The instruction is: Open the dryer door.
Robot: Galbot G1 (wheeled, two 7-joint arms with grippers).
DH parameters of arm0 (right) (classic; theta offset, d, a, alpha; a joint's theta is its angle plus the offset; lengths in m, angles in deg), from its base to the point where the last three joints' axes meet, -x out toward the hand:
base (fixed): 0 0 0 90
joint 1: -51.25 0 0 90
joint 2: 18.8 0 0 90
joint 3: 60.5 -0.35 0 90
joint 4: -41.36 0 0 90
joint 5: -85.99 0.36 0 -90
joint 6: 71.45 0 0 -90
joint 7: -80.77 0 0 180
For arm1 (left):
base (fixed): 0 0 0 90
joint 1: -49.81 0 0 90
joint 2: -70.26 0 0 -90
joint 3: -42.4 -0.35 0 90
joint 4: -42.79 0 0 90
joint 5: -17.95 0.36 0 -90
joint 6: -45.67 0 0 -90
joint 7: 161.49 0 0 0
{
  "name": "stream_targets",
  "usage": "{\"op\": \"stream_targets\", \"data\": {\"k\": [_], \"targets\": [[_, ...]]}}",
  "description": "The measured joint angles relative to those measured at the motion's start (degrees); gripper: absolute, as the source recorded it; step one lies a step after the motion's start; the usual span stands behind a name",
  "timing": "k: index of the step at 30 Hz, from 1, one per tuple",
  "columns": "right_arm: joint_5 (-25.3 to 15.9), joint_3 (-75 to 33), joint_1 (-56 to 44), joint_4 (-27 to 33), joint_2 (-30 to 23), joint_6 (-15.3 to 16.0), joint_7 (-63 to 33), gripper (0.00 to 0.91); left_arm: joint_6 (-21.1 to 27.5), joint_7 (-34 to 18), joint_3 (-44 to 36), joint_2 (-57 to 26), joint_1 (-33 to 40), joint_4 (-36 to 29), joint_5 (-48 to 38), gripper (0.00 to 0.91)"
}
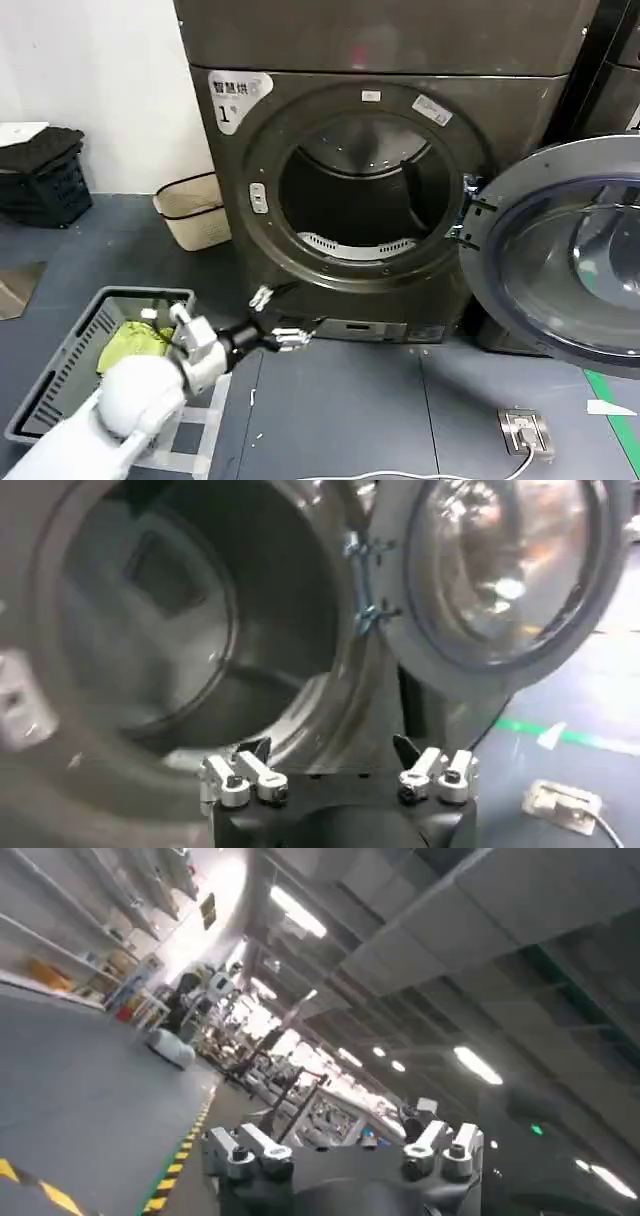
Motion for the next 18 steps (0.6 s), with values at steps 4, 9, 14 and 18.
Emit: {"op": "stream_targets", "data": {"k": [4,9,14,18], "targets": [[-0.52,0.72,0.47,0.16,0.70,0.02,0.08,0.907,3.25,-3.35,5.14,-0.67,-5.34,-1.75,-4.91,0.907],[-0.99,1.15,0.99,0.44,1.49,0.31,0.29,0.907,9.44,-9.22,10.81,-1.07,-9.69,-1.94,-12.86,0.907],[-1.01,1.34,1.00,1.18,2.30,0.23,0.95,0.907,15.37,-17.62,17.21,-1.99,-13.28,-2.87,-21.40,0.907],[-0.97,1.73,1.07,1.44,2.66,0.20,1.62,0.907,15.59,-24.40,22.20,-2.37,-16.35,-3.49,-30.21,0.907]]}}
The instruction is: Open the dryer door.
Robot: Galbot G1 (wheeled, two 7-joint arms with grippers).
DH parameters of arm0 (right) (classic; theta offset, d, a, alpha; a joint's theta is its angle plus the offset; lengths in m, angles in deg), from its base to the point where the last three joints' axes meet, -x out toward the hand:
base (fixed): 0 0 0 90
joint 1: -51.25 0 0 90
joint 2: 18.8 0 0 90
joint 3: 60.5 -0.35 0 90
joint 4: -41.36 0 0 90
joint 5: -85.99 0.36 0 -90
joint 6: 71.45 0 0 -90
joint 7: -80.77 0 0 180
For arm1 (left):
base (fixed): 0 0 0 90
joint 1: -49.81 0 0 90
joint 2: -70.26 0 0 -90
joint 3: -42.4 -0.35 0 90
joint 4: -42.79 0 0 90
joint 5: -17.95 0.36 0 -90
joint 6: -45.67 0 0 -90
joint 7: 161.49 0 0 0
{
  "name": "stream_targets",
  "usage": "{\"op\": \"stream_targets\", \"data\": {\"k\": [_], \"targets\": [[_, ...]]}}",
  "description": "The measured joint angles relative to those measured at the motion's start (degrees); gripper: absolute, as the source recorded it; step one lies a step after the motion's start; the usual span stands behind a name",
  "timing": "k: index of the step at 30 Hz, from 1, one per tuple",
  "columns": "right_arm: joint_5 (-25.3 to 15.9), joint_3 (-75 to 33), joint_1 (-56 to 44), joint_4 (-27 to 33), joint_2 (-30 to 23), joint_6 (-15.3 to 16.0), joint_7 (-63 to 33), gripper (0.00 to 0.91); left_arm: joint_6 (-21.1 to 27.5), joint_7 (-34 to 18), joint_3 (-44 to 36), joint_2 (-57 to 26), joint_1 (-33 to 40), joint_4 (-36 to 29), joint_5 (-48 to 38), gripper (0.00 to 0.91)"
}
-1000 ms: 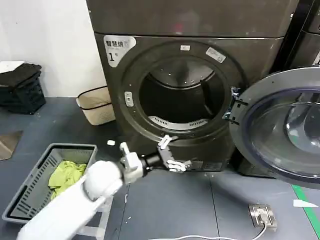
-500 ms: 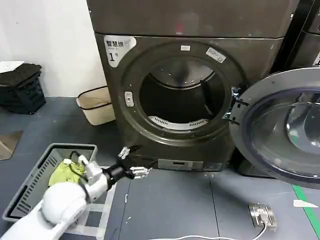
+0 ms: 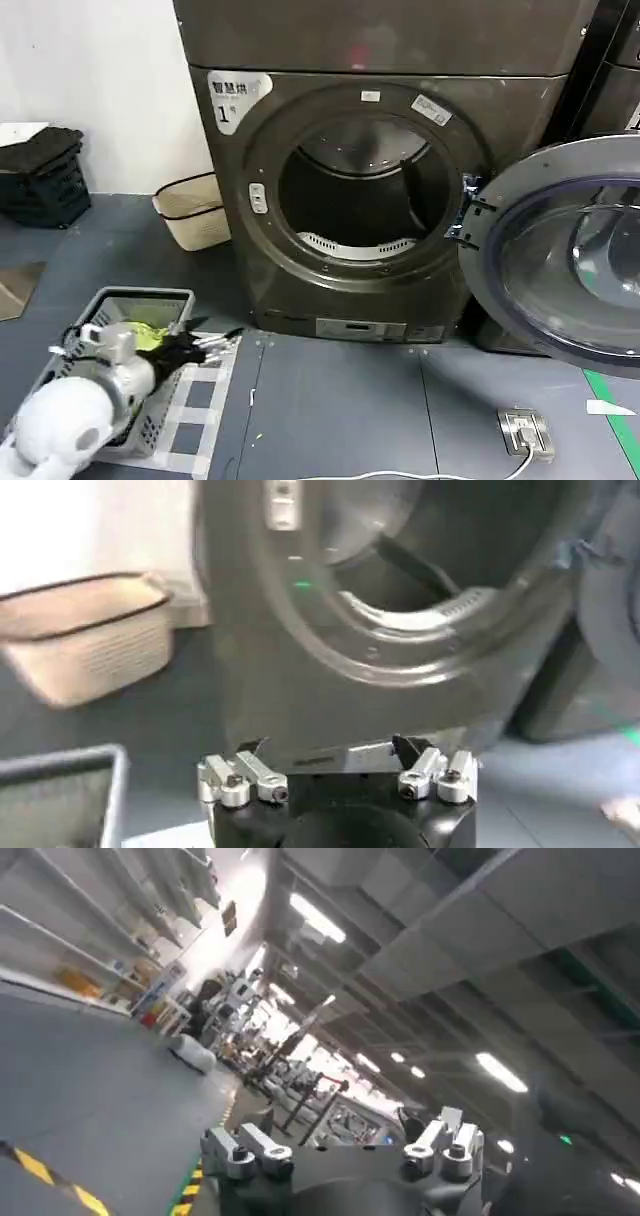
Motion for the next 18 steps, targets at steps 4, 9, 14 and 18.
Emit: {"op": "stream_targets", "data": {"k": [4,9,14,18], "targets": [[0.00,0.71,0.37,0.19,0.35,-0.01,0.57,0.907,-0.01,-8.20,3.53,-0.01,-1.67,0.41,-6.28,0.907],[-0.29,1.33,0.51,0.72,0.96,-0.22,1.03,0.907,-0.02,-17.96,6.30,0.01,-3.07,1.06,-14.36,0.907],[-0.55,1.61,0.46,1.21,1.83,-0.37,1.37,0.907,-0.03,-25.55,8.31,-0.61,-4.10,1.69,-21.48,0.907],[-0.69,1.99,0.53,1.21,2.31,-0.37,1.49,0.907,-0.05,-29.97,9.65,-1.12,-4.92,2.01,-26.06,0.907]]}}
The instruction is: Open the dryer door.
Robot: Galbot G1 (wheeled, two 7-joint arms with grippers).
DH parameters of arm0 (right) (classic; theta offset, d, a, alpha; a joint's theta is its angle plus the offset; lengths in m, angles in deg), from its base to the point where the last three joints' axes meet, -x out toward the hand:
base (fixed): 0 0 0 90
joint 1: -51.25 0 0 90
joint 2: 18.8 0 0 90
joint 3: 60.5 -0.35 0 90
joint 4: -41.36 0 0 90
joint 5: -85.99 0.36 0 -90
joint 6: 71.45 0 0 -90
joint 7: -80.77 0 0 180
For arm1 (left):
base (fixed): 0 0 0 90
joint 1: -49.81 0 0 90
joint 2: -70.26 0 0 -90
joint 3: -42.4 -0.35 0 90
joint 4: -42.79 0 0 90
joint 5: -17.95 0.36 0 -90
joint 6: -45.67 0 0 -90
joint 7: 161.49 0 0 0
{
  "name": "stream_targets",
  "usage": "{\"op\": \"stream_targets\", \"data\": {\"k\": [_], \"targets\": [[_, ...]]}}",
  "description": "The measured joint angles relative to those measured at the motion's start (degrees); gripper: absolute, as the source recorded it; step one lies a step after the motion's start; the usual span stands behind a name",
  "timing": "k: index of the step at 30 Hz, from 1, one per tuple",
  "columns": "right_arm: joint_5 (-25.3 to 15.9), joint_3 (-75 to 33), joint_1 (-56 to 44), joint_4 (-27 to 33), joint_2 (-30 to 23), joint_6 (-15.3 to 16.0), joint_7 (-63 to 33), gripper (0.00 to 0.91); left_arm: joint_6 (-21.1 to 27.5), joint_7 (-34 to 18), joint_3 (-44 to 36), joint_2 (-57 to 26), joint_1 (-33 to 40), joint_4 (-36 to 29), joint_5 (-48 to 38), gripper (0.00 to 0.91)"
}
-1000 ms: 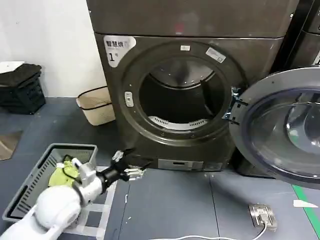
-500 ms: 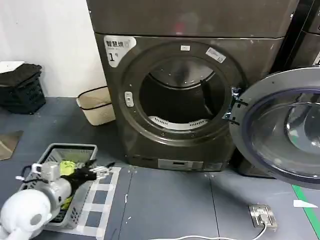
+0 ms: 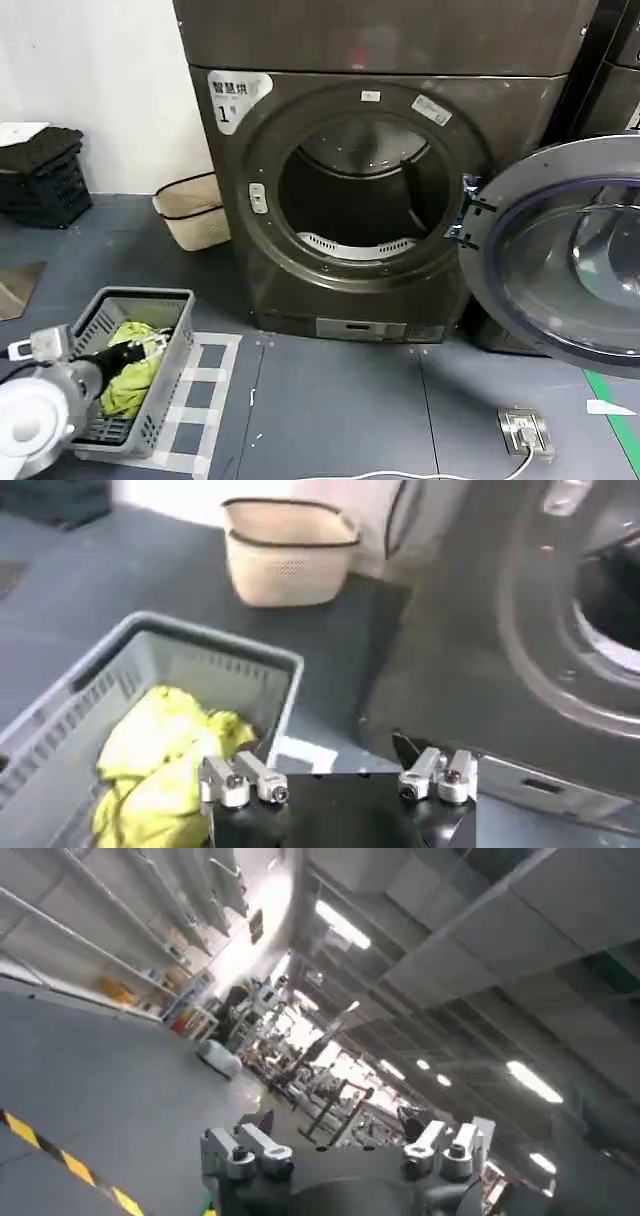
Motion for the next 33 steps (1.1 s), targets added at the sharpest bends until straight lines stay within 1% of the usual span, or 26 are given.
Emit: {"op": "stream_targets", "data": {"k": [5,13,19,23,27,29,33], "targets": [[-0.22,0.58,0.32,0.09,0.20,-0.01,0.08,0.907,-0.01,-4.09,1.52,-0.68,-1.36,0.36,-4.63,0.907],[-0.26,0.89,0.50,1.97,1.59,-0.84,0.79,0.907,-0.03,-7.68,5.28,-1.75,-2.89,2.20,-9.57,0.907],[-0.37,1.86,0.89,3.71,3.32,-2.68,2.97,0.907,-0.02,-8.43,8.17,-1.77,-3.48,4.39,-10.95,0.907],[-1.89,2.81,1.53,4.47,4.92,-4.32,5.04,0.907,-0.02,-8.41,9.33,-1.47,-3.76,4.92,-11.01,0.907],[-2.52,4.45,2.69,4.48,6.99,-5.16,7.36,0.907,-0.02,-8.42,10.71,-1.07,-4.68,4.87,-11.04,0.907],[-2.88,5.33,3.21,4.48,7.96,-5.27,7.91,0.907,-0.01,-8.41,11.31,-0.92,-5.14,4.86,-11.18,0.907],[-4.24,7.00,4.23,4.14,9.70,-4.19,8.73,0.907,-0.02,-8.40,12.35,-0.38,-6.05,4.82,-11.42,0.907]]}}
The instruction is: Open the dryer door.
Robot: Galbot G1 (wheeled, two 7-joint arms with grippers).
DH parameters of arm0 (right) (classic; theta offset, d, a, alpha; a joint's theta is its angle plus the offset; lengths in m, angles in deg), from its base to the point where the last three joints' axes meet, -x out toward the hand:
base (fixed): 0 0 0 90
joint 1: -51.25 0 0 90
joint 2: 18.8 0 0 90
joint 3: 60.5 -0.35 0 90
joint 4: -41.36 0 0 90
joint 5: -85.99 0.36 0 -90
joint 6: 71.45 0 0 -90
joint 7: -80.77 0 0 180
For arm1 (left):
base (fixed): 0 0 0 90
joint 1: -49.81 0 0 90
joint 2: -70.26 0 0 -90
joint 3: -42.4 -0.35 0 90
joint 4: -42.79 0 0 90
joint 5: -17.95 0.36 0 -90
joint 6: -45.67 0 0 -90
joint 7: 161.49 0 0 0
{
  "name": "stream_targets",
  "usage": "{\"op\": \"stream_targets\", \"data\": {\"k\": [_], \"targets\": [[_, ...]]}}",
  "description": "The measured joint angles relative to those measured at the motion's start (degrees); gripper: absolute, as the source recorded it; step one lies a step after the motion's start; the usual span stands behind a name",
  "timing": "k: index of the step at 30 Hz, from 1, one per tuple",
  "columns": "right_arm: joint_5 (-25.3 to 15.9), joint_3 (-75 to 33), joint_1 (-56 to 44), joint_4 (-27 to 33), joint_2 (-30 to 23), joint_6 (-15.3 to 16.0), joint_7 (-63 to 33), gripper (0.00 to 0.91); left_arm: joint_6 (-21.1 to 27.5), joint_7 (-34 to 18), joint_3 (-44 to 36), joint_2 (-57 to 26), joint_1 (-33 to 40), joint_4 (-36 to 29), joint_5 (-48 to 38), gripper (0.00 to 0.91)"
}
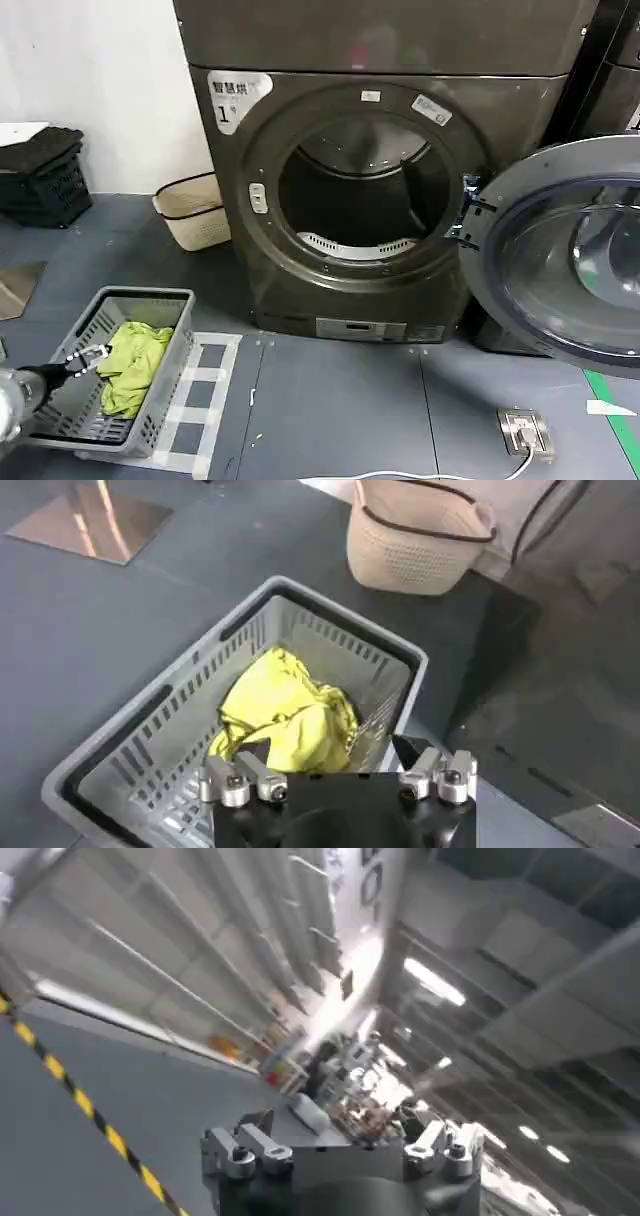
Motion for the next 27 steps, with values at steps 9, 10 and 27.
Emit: {"op": "stream_targets", "data": {"k": [9,10,27], "targets": [[-1.20,3.51,2.55,0.20,2.74,0.51,0.67,0.907,0.00,0.03,2.38,1.22,-1.98,0.04,0.03,0.907],[-1.27,3.72,2.71,0.17,2.91,0.66,0.67,0.907,0.00,0.04,2.62,1.25,-2.18,0.17,0.03,0.907],[3.33,-0.74,1.18,-3.05,-1.70,7.08,-3.02,0.907,0.00,0.05,4.92,0.97,-3.74,2.09,-1.69,0.907]]}}
